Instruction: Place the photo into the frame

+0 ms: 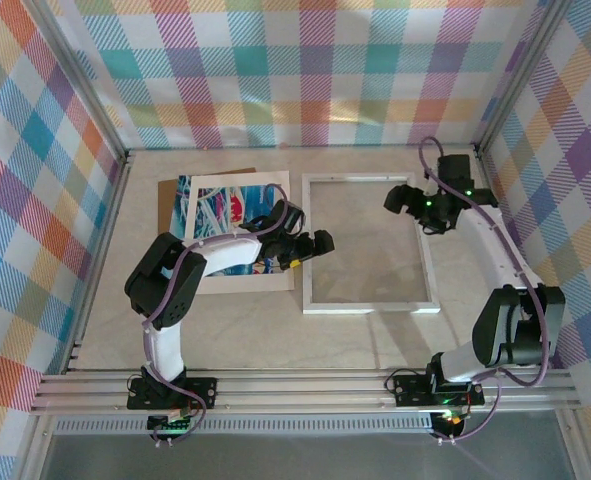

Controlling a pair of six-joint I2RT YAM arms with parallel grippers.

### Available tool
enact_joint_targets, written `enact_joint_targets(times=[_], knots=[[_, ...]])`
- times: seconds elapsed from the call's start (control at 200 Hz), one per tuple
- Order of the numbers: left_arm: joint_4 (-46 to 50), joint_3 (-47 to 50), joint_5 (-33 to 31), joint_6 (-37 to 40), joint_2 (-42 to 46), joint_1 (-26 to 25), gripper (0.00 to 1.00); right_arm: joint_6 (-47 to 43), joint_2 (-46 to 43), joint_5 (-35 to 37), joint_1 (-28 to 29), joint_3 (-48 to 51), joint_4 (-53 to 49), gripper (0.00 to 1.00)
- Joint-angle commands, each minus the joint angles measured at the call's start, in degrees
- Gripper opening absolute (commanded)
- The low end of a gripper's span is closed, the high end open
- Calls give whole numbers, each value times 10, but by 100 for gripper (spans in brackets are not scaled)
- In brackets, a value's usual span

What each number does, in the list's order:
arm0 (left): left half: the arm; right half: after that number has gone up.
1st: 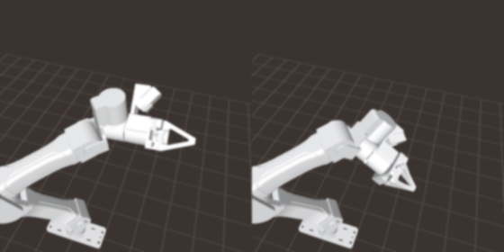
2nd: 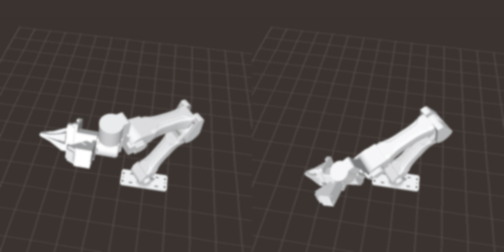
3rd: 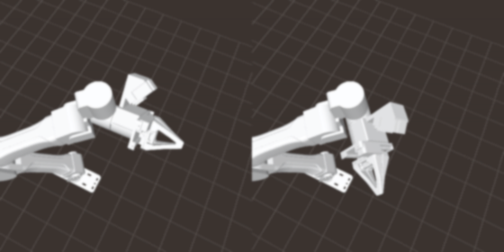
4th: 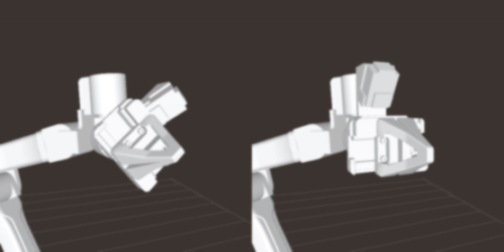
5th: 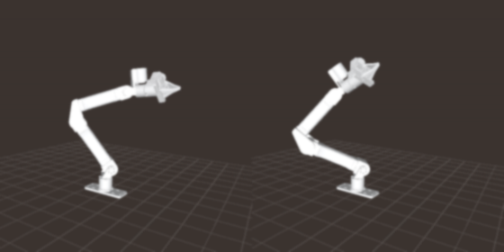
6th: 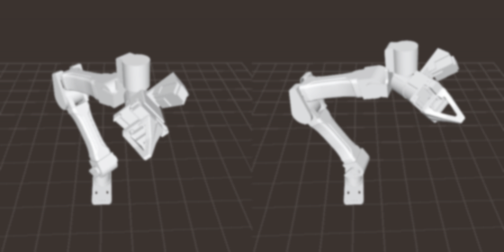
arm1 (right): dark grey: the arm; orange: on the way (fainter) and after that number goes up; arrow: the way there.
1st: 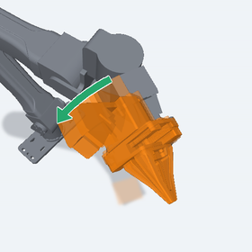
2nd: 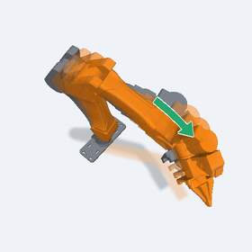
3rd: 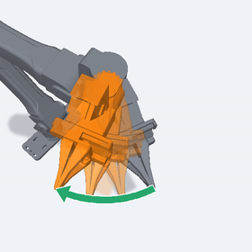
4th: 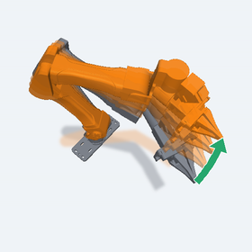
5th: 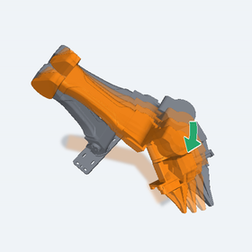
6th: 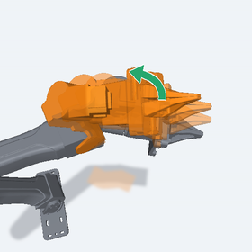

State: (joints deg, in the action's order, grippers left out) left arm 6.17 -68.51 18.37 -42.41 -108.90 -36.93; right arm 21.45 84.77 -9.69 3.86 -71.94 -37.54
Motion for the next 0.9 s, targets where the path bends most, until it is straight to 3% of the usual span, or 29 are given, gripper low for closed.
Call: enact_joint_targets(times=[0.0, 0.15, 0.355, 0.655, 0.895], knots=[[27, 12, -18, 19, 50, 33, 100, 22, 21, -1, 51, -13, 17, 89], [74, 60, -51, 56, 129, 112, 100, 42, 71, 1, 128, -51, 30, 64], [127, 134, -80, 90, 217, 212, 100, 67, 165, 24, 234, -116, 27, 46], [109, 255, -100, 75, 312, 338, 100, 99, 290, 39, 340, -200, 28, 40], [53, 303, -92, 49, 305, 366, 100, 109, 361, 57, 366, -248, -1, 40]])
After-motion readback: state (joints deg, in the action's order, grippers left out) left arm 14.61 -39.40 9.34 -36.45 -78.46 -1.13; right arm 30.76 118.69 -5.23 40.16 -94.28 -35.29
